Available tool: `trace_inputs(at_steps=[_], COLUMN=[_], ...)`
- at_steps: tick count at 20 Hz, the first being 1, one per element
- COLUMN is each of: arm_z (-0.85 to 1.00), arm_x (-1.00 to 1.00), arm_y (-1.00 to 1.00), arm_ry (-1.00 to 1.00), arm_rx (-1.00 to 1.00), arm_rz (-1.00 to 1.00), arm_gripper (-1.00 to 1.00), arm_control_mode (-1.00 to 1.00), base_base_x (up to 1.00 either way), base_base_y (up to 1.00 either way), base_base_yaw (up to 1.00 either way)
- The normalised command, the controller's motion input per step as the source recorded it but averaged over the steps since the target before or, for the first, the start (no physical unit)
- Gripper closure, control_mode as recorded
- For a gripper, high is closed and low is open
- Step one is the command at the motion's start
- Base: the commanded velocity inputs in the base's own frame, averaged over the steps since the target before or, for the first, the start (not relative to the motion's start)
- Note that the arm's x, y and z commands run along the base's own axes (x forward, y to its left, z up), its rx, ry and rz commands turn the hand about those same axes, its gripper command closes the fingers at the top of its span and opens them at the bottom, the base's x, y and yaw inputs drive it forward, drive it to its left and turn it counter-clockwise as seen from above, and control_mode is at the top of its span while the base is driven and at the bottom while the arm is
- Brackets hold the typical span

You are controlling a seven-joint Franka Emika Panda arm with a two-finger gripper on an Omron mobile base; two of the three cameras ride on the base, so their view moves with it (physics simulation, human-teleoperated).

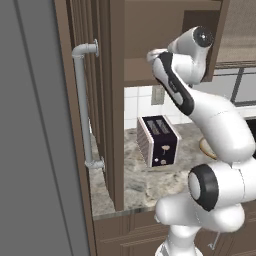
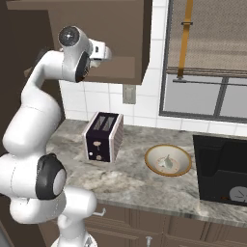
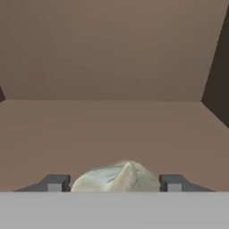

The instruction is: Pick the garlics from the cabinet and place them in one bowl. Pick the sweet potato from the sink and place it in the other bowl.

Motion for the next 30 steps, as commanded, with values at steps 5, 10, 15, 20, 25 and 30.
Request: trace_inputs(at_steps=[5,10,15,20,25,30], arm_z=[0.01,0.18,0.13,0.00,0.00,-0.17], arm_x=[-0.96,-1.00,-1.00,-1.00,-0.94,-0.70], arm_y=[0.00,0.00,0.00,-0.08,-0.18,-0.40], arm_ry=[-0.01,0.00,0.00,0.01,0.06,0.17], arm_rx=[0.00,0.00,0.02,0.06,0.06,0.02], arm_rz=[-0.07,-0.07,-0.03,-0.01,0.00,-0.11], arm_gripper=[1.00,1.00,1.00,1.00,1.00,1.00], arm_control_mode=[-1.00,-1.00,-1.00,-1.00,-1.00,-1.00], base_base_x=[0.00,0.00,0.00,0.00,0.00,0.00], base_base_y=[0.00,0.00,0.00,0.00,0.00,0.00], base_base_yaw=[0.00,0.00,0.00,0.00,0.00,0.00])
